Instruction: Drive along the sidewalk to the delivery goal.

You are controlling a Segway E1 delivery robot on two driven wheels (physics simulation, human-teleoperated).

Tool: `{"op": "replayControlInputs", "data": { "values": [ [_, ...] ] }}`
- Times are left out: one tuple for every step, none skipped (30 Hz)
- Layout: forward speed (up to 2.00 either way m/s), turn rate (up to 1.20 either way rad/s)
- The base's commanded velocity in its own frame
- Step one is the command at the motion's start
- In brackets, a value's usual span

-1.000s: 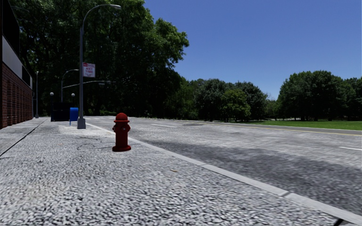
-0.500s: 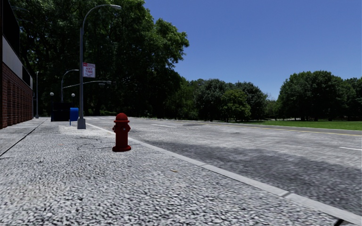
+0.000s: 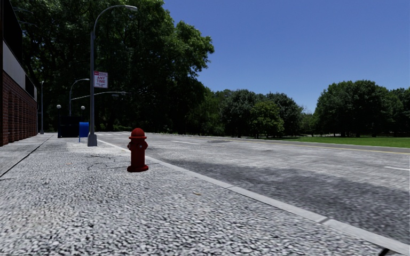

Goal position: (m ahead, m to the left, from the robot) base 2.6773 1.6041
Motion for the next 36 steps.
{"op": "replayControlInputs", "data": {
  "values": [
    [0.00,0.00],
    [0.00,0.00],
    [0.03,0.00],
    [0.07,0.00],
    [0.11,0.00],
    [0.12,0.00],
    [0.13,0.00],
    [0.14,0.04],
    [0.14,0.16],
    [0.14,0.23],
    [0.14,0.25],
    [0.14,0.25],
    [0.14,0.29],
    [0.14,0.33],
    [0.14,0.39],
    [0.14,0.42],
    [0.14,0.42],
    [0.14,0.42],
    [0.14,0.42],
    [0.14,0.42],
    [0.14,0.42],
    [0.14,0.42],
    [0.15,0.42],
    [0.15,0.42],
    [0.15,0.42],
    [0.15,0.42],
    [0.15,0.42],
    [0.15,0.42],
    [0.15,0.42],
    [0.15,0.42],
    [0.15,0.42],
    [0.15,0.42],
    [0.15,0.42],
    [0.15,0.42],
    [0.15,0.42],
    [0.15,0.42]
  ]
}}
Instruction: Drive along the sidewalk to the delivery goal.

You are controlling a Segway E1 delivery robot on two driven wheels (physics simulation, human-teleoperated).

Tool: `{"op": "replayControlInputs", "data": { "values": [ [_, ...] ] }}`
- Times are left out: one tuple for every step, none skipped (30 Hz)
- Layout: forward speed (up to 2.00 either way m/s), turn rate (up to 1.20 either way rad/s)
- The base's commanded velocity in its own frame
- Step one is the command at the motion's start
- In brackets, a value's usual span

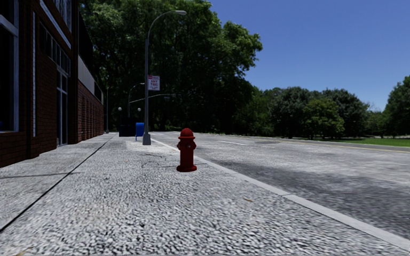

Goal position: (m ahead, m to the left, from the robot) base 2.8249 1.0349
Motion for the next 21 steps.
{"op": "replayControlInputs", "data": {
  "values": [
    [0.14,0.42],
    [0.14,0.42],
    [0.14,0.43],
    [0.14,0.43],
    [0.14,0.46],
    [0.14,0.53],
    [0.14,0.76],
    [0.14,0.82],
    [0.14,0.84],
    [0.14,0.84],
    [0.14,0.84],
    [0.14,0.84],
    [0.14,0.71],
    [0.14,0.53],
    [0.14,0.53],
    [0.14,0.46],
    [0.14,0.43],
    [0.14,0.43],
    [0.14,0.42],
    [0.14,0.42],
    [0.14,0.42]
  ]
}}
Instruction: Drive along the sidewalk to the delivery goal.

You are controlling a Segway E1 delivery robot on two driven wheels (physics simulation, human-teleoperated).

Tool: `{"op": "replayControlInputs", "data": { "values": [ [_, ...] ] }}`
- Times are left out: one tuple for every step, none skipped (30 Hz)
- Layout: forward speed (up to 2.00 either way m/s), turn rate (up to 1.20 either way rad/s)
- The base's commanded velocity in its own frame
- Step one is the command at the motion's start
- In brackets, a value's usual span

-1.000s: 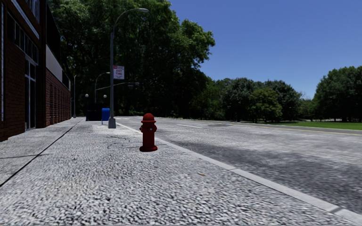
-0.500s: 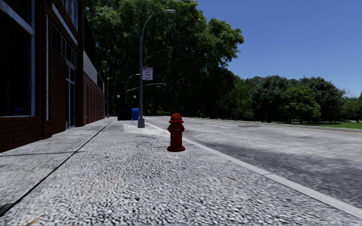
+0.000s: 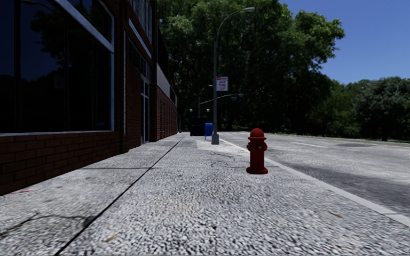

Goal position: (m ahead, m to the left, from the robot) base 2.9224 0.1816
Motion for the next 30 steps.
{"op": "replayControlInputs", "data": {
  "values": [
    [0.14,0.42],
    [0.14,0.42],
    [0.17,0.42],
    [0.22,0.35],
    [0.27,0.27],
    [0.29,0.25],
    [0.30,0.24],
    [0.31,0.24],
    [0.33,0.24],
    [0.34,0.24],
    [0.35,0.36],
    [0.37,0.45],
    [0.37,0.45],
    [0.39,0.50],
    [0.41,0.55],
    [0.41,0.65],
    [0.41,0.68],
    [0.41,0.68],
    [0.41,0.46],
    [0.41,0.02],
    [0.42,0.00],
    [0.43,0.00],
    [0.44,0.00],
    [0.47,0.00],
    [0.56,0.00],
    [0.63,0.00],
    [0.63,0.00],
    [0.66,0.00],
    [0.67,0.00],
    [0.67,0.00]
  ]
}}
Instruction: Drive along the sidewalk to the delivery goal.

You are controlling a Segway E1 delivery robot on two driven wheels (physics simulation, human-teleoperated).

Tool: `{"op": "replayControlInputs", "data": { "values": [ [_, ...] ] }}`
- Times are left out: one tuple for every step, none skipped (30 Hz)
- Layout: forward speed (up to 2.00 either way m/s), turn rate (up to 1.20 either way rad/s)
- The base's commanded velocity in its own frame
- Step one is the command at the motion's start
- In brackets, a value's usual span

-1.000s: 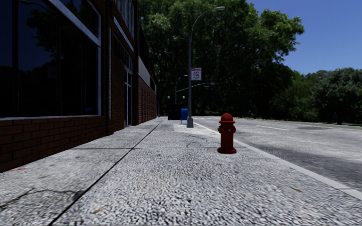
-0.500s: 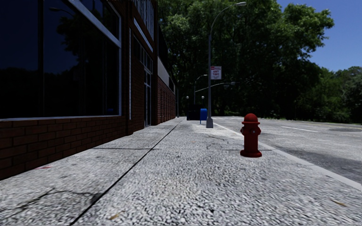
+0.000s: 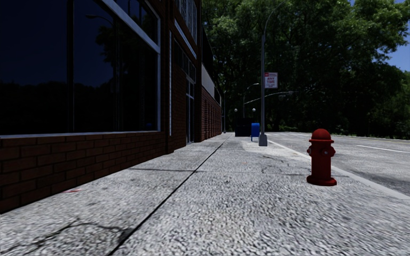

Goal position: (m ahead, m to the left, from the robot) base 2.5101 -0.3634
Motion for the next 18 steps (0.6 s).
{"op": "replayControlInputs", "data": {
  "values": [
    [0.67,0.00],
    [0.67,0.00],
    [0.67,0.00],
    [0.67,0.00],
    [0.67,0.00],
    [0.67,0.00],
    [0.67,0.00],
    [0.67,0.00],
    [0.67,0.00],
    [0.68,0.00],
    [0.68,0.00],
    [0.68,0.00],
    [0.68,0.00],
    [0.68,0.00],
    [0.68,0.00],
    [0.68,0.00],
    [0.68,0.00],
    [0.68,0.00]
  ]
}}
